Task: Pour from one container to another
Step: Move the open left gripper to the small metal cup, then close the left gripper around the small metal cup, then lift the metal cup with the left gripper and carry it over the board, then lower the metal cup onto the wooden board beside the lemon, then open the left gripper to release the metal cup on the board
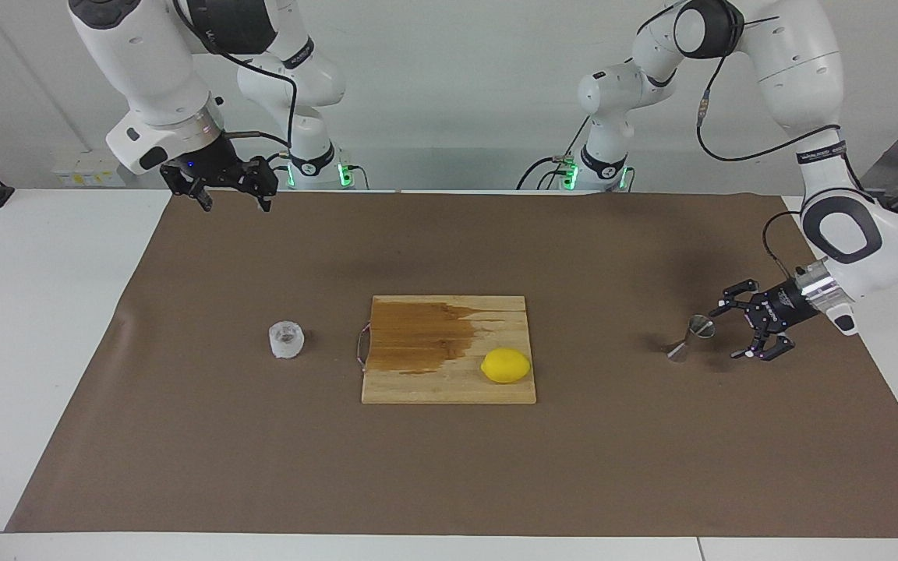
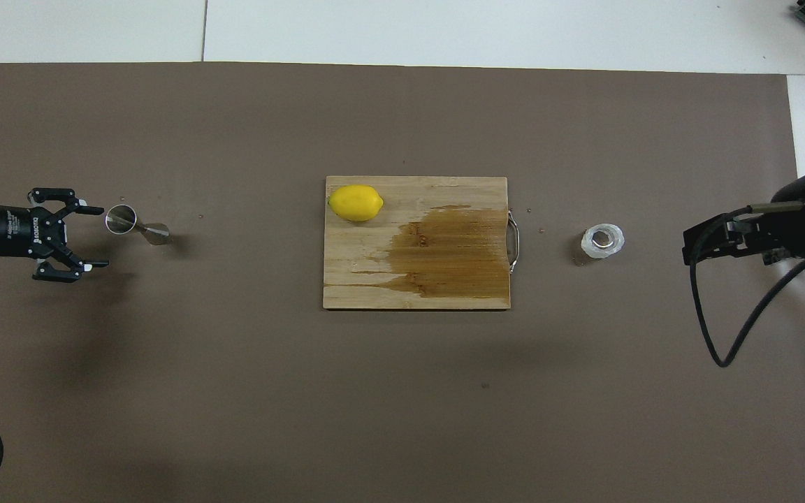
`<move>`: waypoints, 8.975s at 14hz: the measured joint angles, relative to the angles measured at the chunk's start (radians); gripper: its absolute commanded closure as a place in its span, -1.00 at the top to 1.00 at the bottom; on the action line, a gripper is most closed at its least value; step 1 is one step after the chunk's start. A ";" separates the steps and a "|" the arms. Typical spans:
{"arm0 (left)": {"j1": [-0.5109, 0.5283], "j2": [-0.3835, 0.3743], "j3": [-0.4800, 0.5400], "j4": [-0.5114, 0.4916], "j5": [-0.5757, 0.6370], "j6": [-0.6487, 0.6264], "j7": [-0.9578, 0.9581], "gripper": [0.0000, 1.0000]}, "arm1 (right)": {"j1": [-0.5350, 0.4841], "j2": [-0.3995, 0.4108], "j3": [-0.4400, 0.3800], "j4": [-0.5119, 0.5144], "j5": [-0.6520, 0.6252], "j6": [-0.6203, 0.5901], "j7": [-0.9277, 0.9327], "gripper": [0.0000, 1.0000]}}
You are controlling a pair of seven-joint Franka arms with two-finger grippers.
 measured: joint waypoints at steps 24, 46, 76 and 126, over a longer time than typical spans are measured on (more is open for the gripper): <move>-0.079 -0.058 -0.009 -0.140 -0.333 0.150 0.000 -1.00 | 0.000 0.000 0.000 0.000 0.000 0.000 0.000 1.00; -0.804 -0.114 -0.049 -0.006 -0.723 0.988 -0.687 -1.00 | 0.000 0.000 0.000 0.000 0.000 0.000 0.000 1.00; -0.760 0.030 -0.134 0.121 -0.572 0.520 -0.373 -1.00 | 0.000 0.000 0.000 0.000 0.000 0.000 0.000 1.00; -0.873 -0.119 -0.144 -0.087 -1.093 0.729 0.087 1.00 | 0.000 0.000 0.000 0.000 0.000 -0.001 0.000 1.00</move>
